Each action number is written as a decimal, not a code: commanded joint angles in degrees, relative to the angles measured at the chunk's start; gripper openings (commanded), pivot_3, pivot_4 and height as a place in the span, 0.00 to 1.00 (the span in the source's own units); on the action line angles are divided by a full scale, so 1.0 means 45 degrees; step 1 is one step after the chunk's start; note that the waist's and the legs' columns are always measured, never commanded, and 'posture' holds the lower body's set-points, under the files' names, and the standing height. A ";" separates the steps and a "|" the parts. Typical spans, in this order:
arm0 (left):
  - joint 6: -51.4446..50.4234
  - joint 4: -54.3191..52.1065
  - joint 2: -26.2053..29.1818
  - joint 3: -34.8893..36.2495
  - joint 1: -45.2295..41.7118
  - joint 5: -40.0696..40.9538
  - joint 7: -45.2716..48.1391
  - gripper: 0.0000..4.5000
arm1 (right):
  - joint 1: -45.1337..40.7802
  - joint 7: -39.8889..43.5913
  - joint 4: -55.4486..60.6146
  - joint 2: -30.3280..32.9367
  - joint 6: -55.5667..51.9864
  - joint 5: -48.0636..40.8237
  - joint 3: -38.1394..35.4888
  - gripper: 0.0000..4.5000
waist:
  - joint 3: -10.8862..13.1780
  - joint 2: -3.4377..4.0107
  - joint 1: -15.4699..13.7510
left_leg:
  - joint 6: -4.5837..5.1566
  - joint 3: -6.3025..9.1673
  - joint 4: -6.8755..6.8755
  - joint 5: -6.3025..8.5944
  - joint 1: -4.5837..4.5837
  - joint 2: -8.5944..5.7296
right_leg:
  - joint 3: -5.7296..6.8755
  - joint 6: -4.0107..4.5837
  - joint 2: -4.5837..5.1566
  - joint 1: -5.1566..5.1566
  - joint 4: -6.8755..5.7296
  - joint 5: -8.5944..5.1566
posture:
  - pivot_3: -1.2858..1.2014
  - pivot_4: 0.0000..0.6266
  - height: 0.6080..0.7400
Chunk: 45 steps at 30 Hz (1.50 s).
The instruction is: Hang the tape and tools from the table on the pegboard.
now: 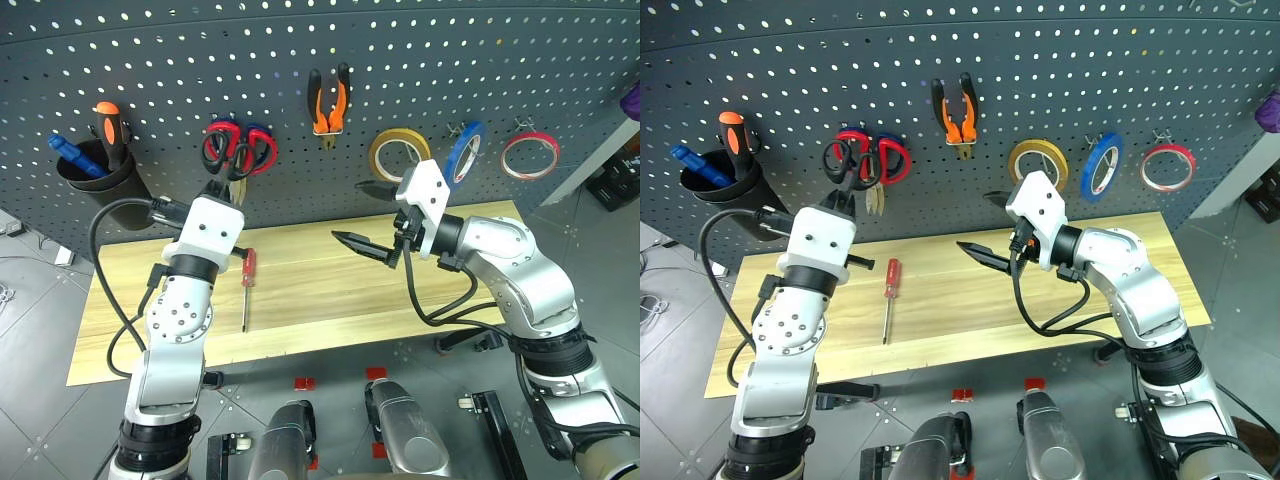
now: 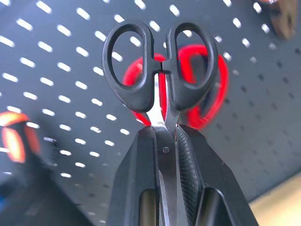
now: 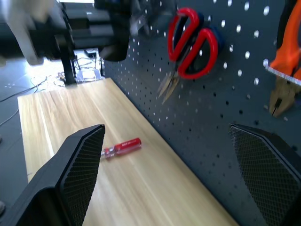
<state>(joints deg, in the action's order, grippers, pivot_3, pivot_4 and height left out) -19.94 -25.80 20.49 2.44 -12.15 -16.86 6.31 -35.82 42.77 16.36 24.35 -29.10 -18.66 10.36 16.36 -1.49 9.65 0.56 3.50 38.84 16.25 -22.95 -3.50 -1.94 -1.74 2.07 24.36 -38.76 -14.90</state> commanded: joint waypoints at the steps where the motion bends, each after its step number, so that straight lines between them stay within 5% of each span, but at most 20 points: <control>1: 0.0068 0.0486 0.0023 -0.0059 -0.0662 0.0100 0.0172 0.06 | -0.0408 0.0090 0.0137 -0.0126 0.0394 0.0072 -0.0009 1.00 | 0.0000 0.0000 -0.0002 | 0.0000 0.0000 0.0000 0.0000 0.0000 0.0000 | 0.0001 0.0000 0.0000 0.0000 0.0000 0.0000 | 0.39 0.42 1.00; 7: -0.0225 0.1330 -0.0163 -0.0052 -0.1109 0.0189 0.0233 0.06 | -0.0646 0.0207 -0.0105 -0.0357 0.0614 0.0196 0.0106 1.00 | 0.0000 0.0000 0.0032 | -0.0001 -0.0001 -0.0001 0.0000 0.0000 0.0001 | -0.0001 0.0000 0.0000 0.0005 -0.0002 0.0000 | 0.39 0.42 1.00; 19: -0.3554 0.0860 -0.1533 0.0869 0.0873 0.1957 0.0812 0.86 | 0.0134 -0.0092 0.0744 -0.0515 -0.0691 0.0329 0.0884 1.00 | 0.0003 -0.0001 0.0197 | 0.0001 -0.0005 0.0001 0.0002 0.0004 0.0002 | -0.0009 0.0000 0.0001 0.0006 -0.0010 0.0000 | 0.38 0.44 1.00; 30: -0.6364 0.6212 -0.1028 0.2493 -0.2140 0.3857 0.1065 0.86 | -0.0427 -0.0860 0.1351 -0.1065 -0.4051 0.0038 0.1624 1.00 | 0.0045 -0.0043 0.0236 | 0.0003 0.0008 0.0011 0.0002 0.0002 0.0002 | 0.0009 0.0000 0.0000 0.0007 -0.0020 0.0000 | 0.39 0.51 1.00; 40: -0.4913 1.2123 -0.0624 0.1967 -0.4510 0.4091 0.1195 0.86 | -0.1262 -0.0355 0.1195 -0.0895 -0.4574 0.0051 0.2283 1.00 | 0.0150 -0.0087 0.0278 | 0.0001 0.0007 0.0004 0.0003 0.0004 0.0004 | 0.0008 0.0000 0.0004 0.0014 -0.0004 0.0000 | 0.39 0.54 1.00; 45: -0.4421 1.3164 -0.0453 0.1878 -0.4766 0.4198 0.1328 0.62 | -0.1482 -0.0094 0.1139 -0.0768 -0.4424 0.0069 0.2373 1.00 | 0.0169 -0.0088 0.0320 | -0.0001 0.0007 0.0004 0.0002 0.0009 0.0004 | 0.0009 0.0000 0.0006 0.0013 -0.0014 0.0000 | 0.38 0.50 1.00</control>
<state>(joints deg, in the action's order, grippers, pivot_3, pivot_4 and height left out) -40.38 31.60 17.71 11.48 -34.13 1.87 12.00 -41.75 41.51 20.01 20.69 -49.86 -17.97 21.37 17.12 -1.88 11.09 0.55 3.54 38.86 16.26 -22.90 -3.49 -1.89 -1.74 2.10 24.41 -38.82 -14.90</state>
